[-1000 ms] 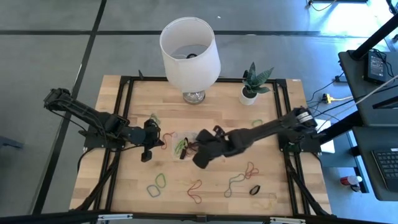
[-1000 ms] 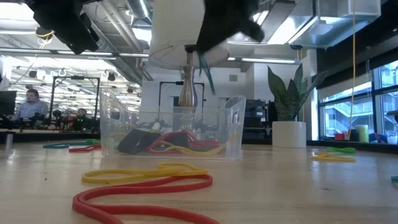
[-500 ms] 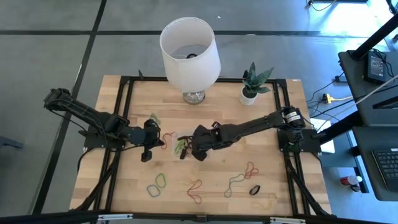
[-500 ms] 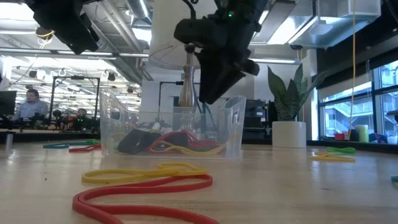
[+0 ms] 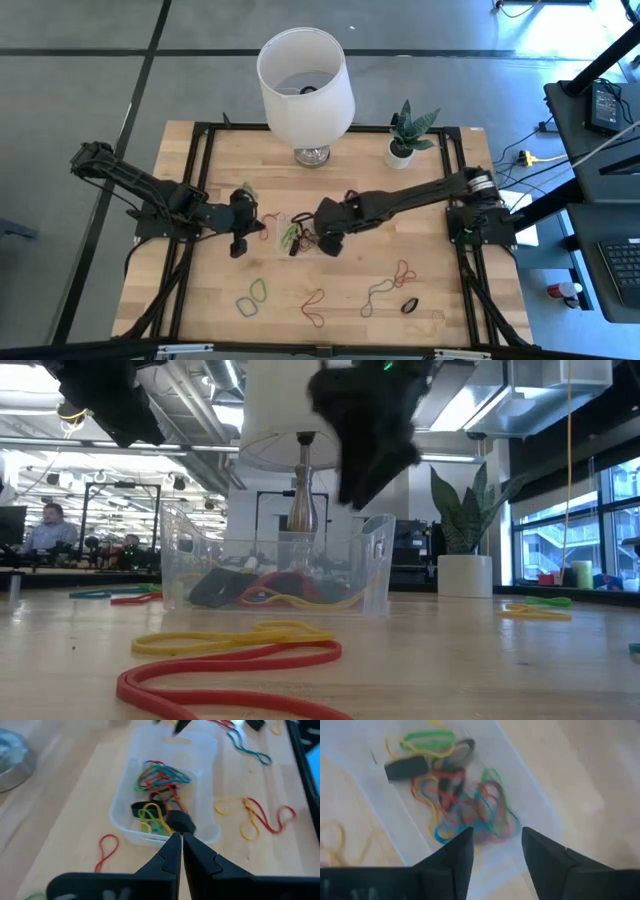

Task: Pick and place rubber bands into bin
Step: Put the top left blue rubber band into the transparent bin

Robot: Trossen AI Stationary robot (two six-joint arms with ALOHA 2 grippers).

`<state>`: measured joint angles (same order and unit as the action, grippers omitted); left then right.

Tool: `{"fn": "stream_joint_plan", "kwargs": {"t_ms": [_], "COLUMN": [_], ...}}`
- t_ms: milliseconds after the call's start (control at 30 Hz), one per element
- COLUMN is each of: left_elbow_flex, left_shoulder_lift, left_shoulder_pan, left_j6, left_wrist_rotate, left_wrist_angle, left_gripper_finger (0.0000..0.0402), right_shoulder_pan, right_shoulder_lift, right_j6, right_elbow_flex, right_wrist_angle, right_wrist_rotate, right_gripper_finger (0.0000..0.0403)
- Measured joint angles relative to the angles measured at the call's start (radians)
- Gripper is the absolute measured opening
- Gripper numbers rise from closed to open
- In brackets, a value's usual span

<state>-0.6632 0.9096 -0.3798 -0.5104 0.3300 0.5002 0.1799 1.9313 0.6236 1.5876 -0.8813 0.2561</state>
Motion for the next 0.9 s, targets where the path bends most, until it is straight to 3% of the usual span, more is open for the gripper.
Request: {"fn": "stream_joint_plan", "kwargs": {"t_ms": [133,267,467,567,733,900], "left_elbow_flex": [0.0,-0.001,-0.001,-0.001,-0.001,-0.001], "left_shoulder_lift": [0.0,0.0,0.0,0.0,0.031,0.103], "left_shoulder_pan": [0.0,0.013,0.068,0.121,0.215,0.274], "left_j6": [-0.038,-0.052,-0.067,-0.164,-0.272,-0.302], "left_wrist_rotate": [0.039,0.045,0.034,0.01,-0.059,-0.027], "left_wrist_angle": [0.005,0.005,0.025,0.11,0.268,0.285], "left_gripper_finger": [0.0023,0.0038,0.0082,0.011,0.0147,0.0153], "right_shoulder_pan": [0.04,0.082,0.138,0.164,0.177,0.175], "right_shoulder_lift": [-0.136,-0.327,-0.625,-0.74,-0.858,-0.905], "right_j6": [-0.031,-0.001,0.213,0.323,0.4,0.386], "right_elbow_flex": [-0.061,-0.272,-0.629,-0.767,-0.937,-1.019], "right_wrist_angle": [0.006,0.096,0.19,0.235,0.363,0.441], "right_wrist_rotate": [0.005,0.015,0.024,0.022,0.022,0.023], "right_gripper_finger": [0.0139,0.0112,0.0078,0.0065,0.0051,0.0047]}}
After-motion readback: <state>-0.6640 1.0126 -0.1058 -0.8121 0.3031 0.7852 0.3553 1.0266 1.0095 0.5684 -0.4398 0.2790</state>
